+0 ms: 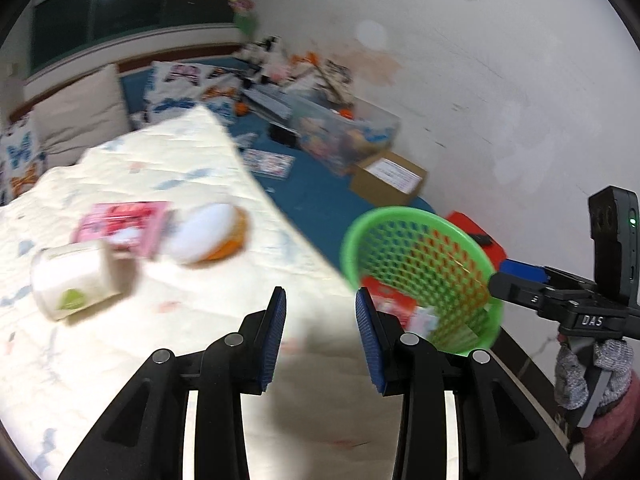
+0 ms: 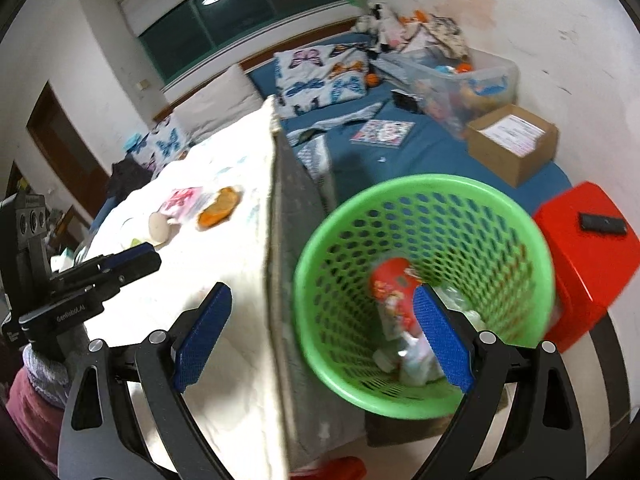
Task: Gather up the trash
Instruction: 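Return both tools to the mattress toward the white cup and clear tub, then grasp the white paper cup with the left tool while the right tool grasps the clear round tub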
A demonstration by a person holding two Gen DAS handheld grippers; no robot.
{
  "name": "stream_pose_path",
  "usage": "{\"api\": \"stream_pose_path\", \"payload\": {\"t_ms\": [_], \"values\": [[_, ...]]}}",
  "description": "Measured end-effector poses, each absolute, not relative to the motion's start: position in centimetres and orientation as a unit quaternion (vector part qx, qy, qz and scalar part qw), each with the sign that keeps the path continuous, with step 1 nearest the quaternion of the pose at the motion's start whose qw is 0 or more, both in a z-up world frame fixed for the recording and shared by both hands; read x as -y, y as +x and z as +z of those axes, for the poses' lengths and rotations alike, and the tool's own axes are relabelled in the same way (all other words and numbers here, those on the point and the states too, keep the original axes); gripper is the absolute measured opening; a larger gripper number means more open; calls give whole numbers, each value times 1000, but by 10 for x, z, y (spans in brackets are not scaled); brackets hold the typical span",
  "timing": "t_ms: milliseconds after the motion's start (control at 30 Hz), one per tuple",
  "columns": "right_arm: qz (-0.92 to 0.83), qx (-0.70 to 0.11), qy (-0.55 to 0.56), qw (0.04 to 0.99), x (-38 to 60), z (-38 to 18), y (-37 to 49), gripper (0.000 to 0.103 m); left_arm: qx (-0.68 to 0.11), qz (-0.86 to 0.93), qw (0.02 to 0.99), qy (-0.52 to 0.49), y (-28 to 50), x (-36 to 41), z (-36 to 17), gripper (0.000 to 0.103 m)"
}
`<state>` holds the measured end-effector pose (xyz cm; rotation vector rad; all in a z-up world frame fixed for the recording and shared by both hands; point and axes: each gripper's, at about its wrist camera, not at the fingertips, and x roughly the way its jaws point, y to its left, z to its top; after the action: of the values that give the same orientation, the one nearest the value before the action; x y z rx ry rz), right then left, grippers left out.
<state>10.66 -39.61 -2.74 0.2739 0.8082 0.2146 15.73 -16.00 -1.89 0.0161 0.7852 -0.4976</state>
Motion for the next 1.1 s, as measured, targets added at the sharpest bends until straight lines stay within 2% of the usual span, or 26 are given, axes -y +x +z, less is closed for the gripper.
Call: {"api": "stream_pose_path", "payload": {"t_ms": [300,533,700,1100], "values": [[149,-396,99,901,339,-21,138,91,-349,-124,929,-27,170,67,-8,43],[171,-398,77,898,301,-18,162,90,-361,-74,927,-67,195,6,-18,50],[179,-401,65,896,282,-17,181,89,-379,-85,917,-87,215,-13,-32,55],[208,-408,-20,889,229,-22,222,89,-399,-128,902,-104,239,-25,-54,55]]}}
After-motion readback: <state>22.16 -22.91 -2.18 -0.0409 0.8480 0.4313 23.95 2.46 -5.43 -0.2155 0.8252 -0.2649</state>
